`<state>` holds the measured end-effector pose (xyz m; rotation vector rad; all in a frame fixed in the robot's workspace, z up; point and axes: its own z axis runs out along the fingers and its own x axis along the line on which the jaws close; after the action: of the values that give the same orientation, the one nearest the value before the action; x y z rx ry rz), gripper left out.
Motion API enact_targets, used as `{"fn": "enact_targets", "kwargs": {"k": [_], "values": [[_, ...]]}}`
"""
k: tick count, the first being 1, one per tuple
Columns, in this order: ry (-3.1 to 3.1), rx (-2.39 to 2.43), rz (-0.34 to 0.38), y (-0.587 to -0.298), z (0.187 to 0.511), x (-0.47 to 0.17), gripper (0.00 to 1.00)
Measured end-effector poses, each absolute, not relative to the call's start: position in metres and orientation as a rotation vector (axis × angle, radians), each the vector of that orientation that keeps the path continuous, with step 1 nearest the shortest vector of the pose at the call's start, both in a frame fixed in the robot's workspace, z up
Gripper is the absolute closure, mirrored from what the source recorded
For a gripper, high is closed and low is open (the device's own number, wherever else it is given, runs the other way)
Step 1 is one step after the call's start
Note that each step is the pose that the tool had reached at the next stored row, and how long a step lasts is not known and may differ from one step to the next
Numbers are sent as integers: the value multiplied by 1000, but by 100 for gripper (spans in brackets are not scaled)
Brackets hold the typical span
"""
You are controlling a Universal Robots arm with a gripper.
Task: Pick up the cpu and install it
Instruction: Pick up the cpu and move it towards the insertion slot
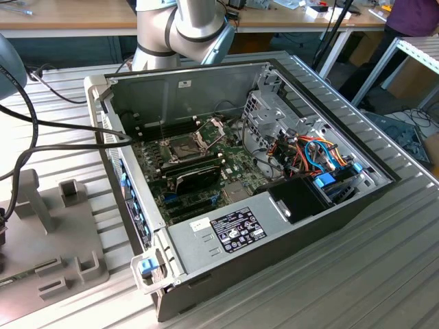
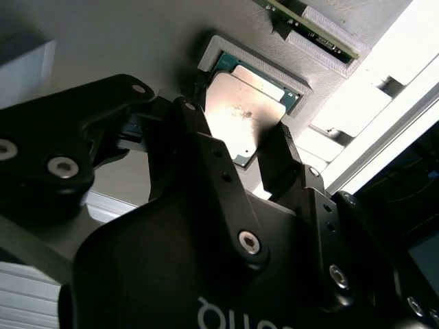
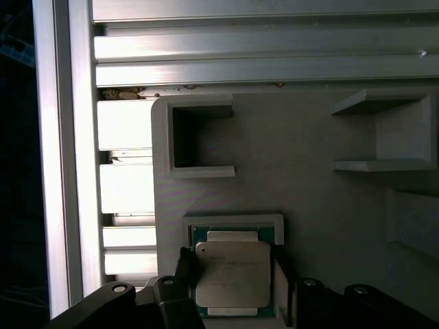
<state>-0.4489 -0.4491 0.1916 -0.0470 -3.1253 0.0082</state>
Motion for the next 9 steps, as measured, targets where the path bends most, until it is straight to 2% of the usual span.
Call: {"fn": "enact_targets", "kwargs": {"k": [9], "values": [[-3125,-47,8,-449,191,-449,45]]}}
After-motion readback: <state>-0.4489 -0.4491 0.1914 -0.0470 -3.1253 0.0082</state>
